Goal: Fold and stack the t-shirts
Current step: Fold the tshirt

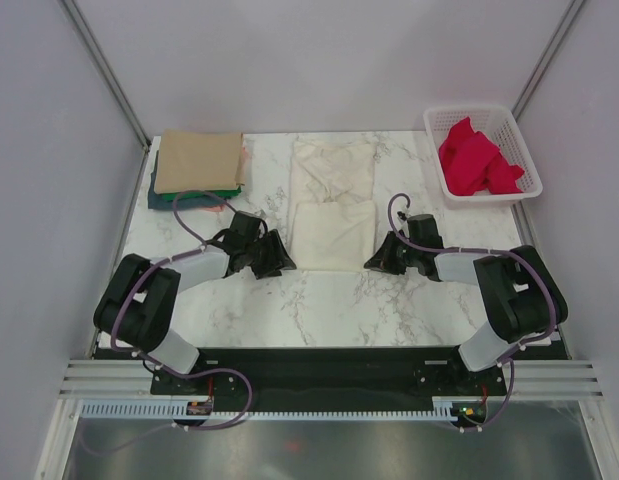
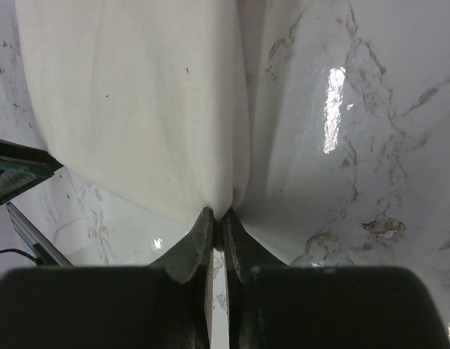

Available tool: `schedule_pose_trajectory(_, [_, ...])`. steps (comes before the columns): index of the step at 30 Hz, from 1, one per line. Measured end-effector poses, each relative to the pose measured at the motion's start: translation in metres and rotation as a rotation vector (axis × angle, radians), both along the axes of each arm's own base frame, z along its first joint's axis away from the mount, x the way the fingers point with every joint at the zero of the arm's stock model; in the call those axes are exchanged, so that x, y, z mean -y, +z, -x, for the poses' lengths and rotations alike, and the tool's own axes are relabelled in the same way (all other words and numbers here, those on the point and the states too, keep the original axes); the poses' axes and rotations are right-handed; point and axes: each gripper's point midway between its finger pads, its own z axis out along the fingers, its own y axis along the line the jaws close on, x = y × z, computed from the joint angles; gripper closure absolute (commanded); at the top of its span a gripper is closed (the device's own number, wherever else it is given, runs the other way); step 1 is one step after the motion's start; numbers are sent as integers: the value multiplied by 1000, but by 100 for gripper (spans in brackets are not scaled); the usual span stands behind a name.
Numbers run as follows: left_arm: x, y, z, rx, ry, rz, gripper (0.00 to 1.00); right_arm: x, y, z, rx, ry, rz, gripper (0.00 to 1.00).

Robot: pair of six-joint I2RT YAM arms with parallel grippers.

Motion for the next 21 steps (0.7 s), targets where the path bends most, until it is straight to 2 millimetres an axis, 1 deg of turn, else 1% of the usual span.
schedule_pose_trajectory(4, [5, -3, -8, 10, 16, 23, 45, -1, 0, -1, 3, 5, -7, 92])
schedule_pose_trajectory(6, [6, -3, -11, 17, 27, 30, 46, -2, 0, -1, 4, 6, -7, 96])
schedule_pose_trajectory(8, [6, -3, -13, 16, 38, 29, 51, -2, 0, -1, 5, 7, -8, 99])
schedule_pose_trajectory(9, [6, -5, -13, 17, 43, 26, 54, -2, 0, -1, 4, 8, -9, 100])
schedule_pose_trajectory(10, [6, -5, -15, 17, 49, 26, 61, -2, 0, -1, 4, 8, -10, 100])
schedule_pose_trajectory(12, [7, -8, -18, 15, 59, 25, 71, -2, 0, -1, 5, 9, -10, 100])
schedule_pose_trajectory(13, [8, -10, -19, 12, 62, 25, 80, -2, 0, -1, 5, 10, -12, 100])
schedule_pose_trajectory(14, [7, -11, -20, 11, 67, 21, 84, -3, 0, -1, 6, 11, -13, 100])
schedule_pose_trajectory(15, [7, -12, -20, 8, 71, 18, 91, -3, 0, -1, 7, 11, -13, 100])
schedule_pose_trajectory(16, [7, -13, -20, 8, 71, 17, 96, -3, 0, -1, 7, 11, -13, 100])
schedule_pose_trajectory(17, [8, -13, -20, 12, 70, 12, 98, -3, 0, -1, 8, 11, -13, 100])
schedule_pose_trajectory(21, [17, -10, -16, 31, 48, -10, 98, -1, 1, 1, 13, 6, -9, 100])
